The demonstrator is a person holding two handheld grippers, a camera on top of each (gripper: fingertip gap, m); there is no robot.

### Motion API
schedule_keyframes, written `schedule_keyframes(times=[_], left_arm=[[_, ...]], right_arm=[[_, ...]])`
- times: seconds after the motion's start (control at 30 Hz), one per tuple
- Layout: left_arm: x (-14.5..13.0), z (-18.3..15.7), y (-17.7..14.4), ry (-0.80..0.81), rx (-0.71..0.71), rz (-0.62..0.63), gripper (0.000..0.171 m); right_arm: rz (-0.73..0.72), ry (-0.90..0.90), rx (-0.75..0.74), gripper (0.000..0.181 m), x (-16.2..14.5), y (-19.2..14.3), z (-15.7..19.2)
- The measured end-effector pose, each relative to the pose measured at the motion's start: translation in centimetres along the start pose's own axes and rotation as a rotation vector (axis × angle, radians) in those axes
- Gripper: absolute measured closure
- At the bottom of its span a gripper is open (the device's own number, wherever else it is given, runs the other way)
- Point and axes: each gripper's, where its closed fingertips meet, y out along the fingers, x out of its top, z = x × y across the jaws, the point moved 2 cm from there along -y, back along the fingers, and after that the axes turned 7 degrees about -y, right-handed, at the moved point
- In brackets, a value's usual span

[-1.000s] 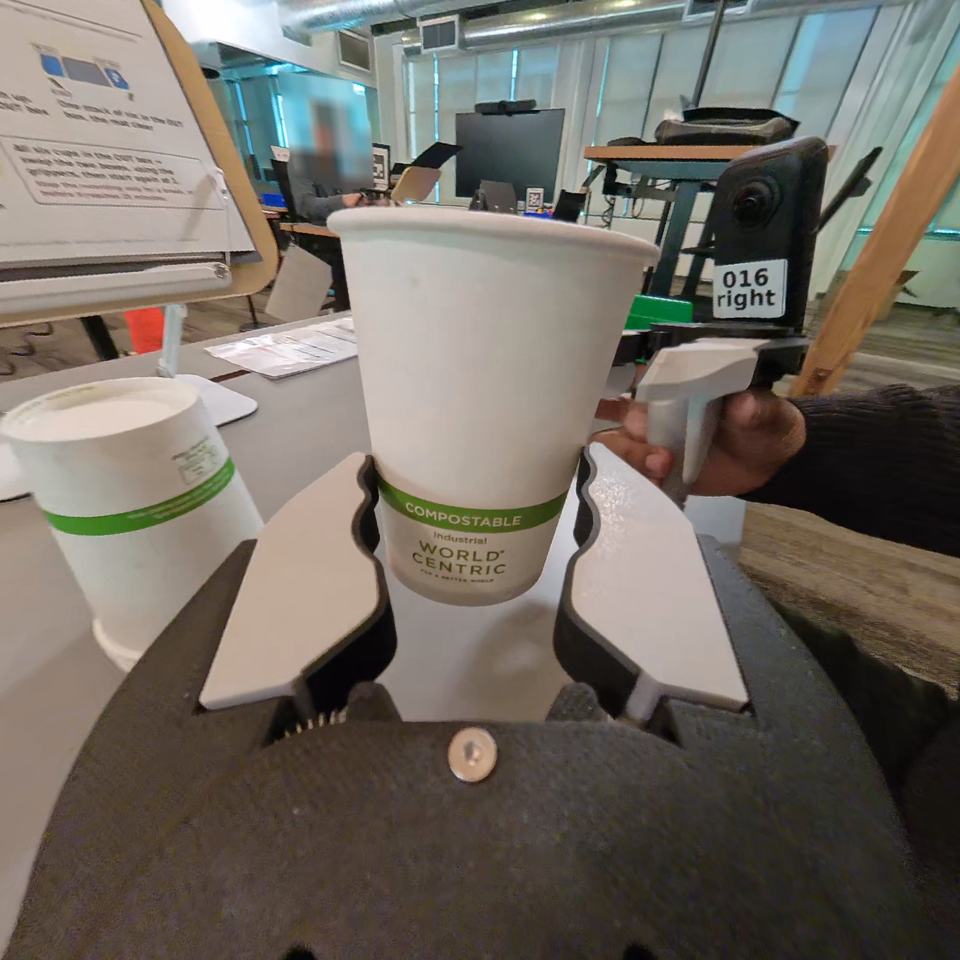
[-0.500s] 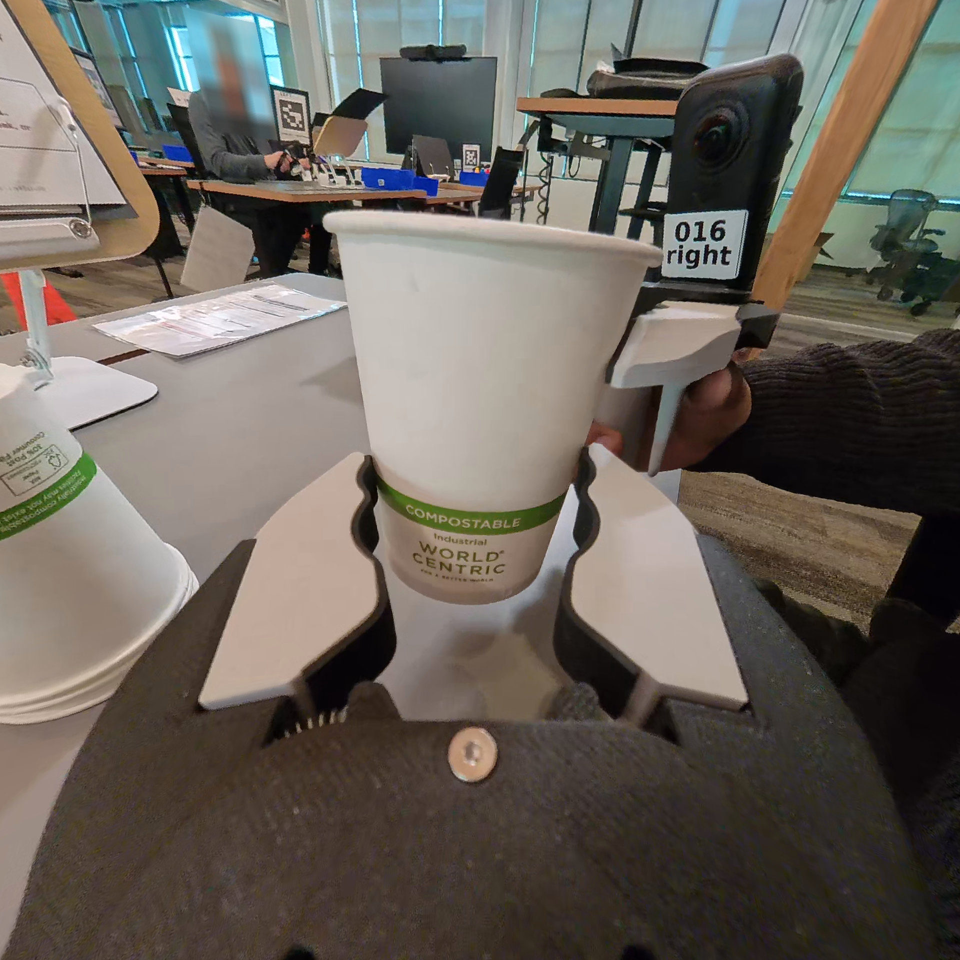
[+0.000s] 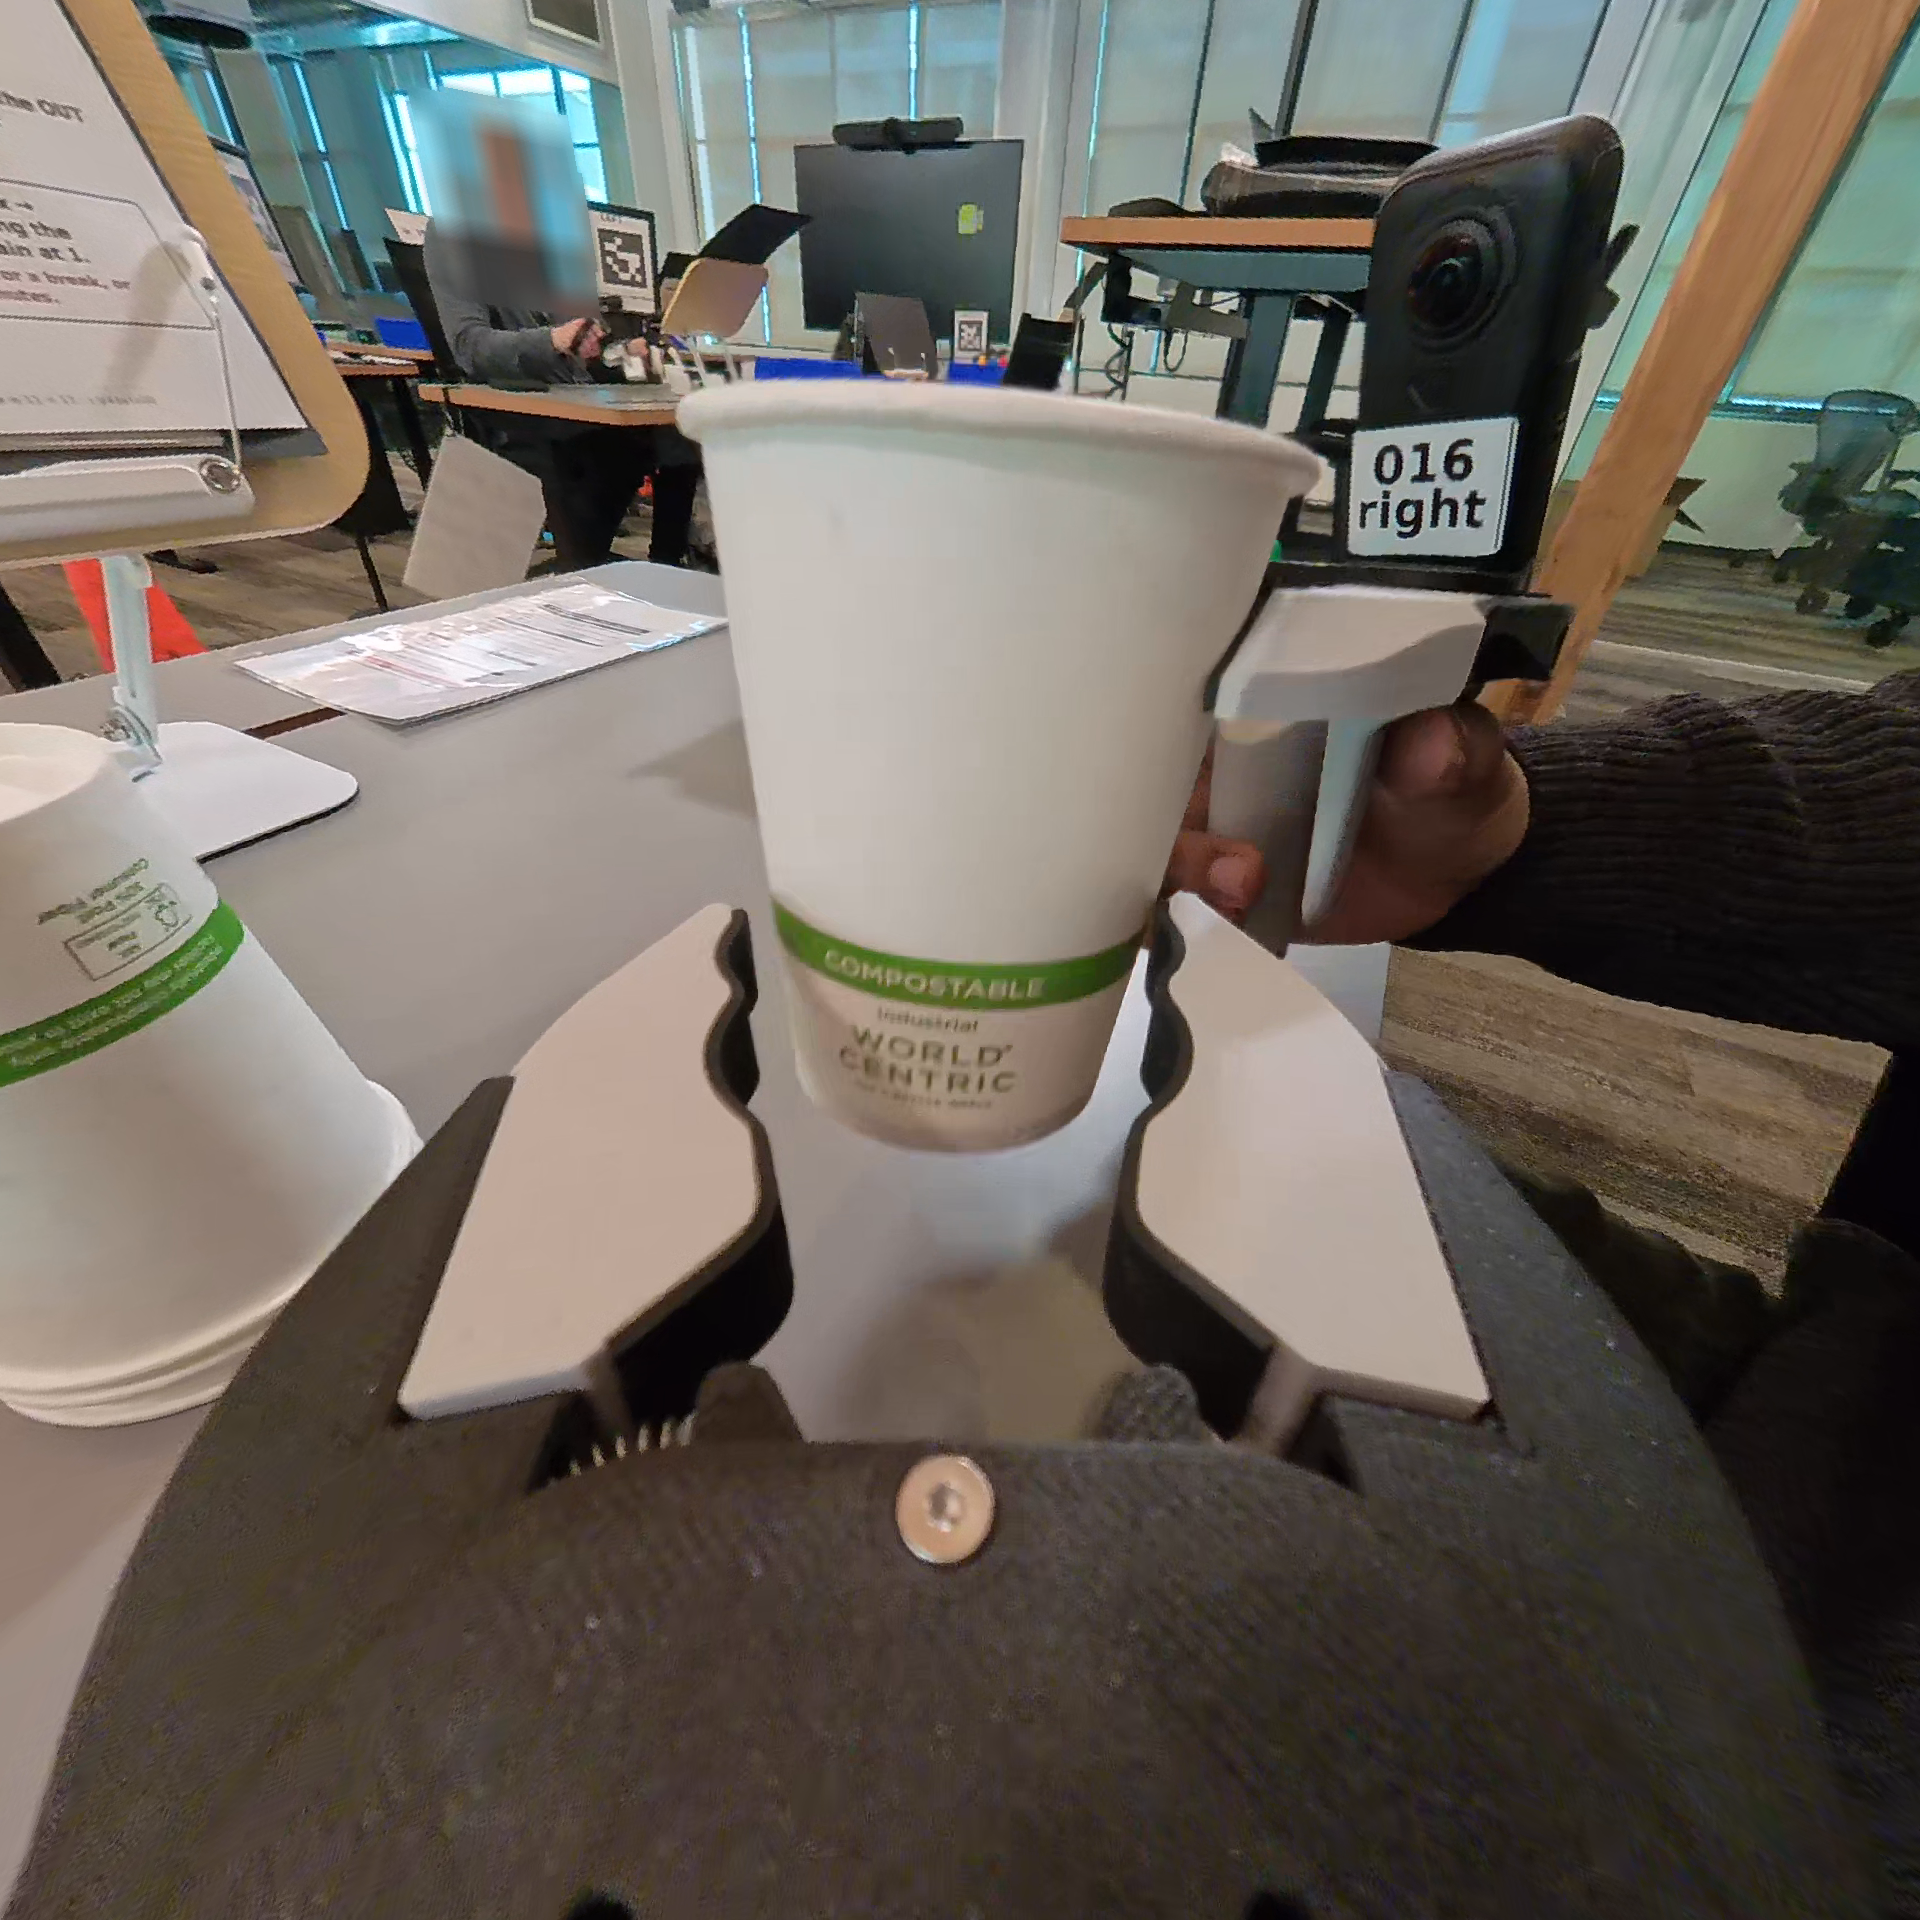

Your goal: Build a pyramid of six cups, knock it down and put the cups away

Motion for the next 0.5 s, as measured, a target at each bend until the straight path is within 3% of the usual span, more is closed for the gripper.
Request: schedule_keyframes(times=[0.17, 0.27, 0.4, 0.5], left_arm=[[0.3, 0.7, -0.2, -0.021, 0.025, -0.021, 0.097], [0.2, 0.9, -0.3, -0.031, 0.027, -0.015, 0.098], [-0.1, 0.9, -0.1, -0.026, 0.031, -0.003, 0.100], [0.2, 1.4, 0.0, -0.010, 0.093, -0.022, 0.104]], right_arm=[[-0.098, -0.029, -0.126, 0.102, 3.4, -1.9, -2.7], [-0.137, -0.199, -0.287, 0.102, 7.4, -4.5, -5.4], [-0.098, -0.467, -0.579, 0.102, 11.4, -10.2, -10.8], [-0.027, -0.556, -0.796, 0.102, 12.0, -15.6, -15.9]])
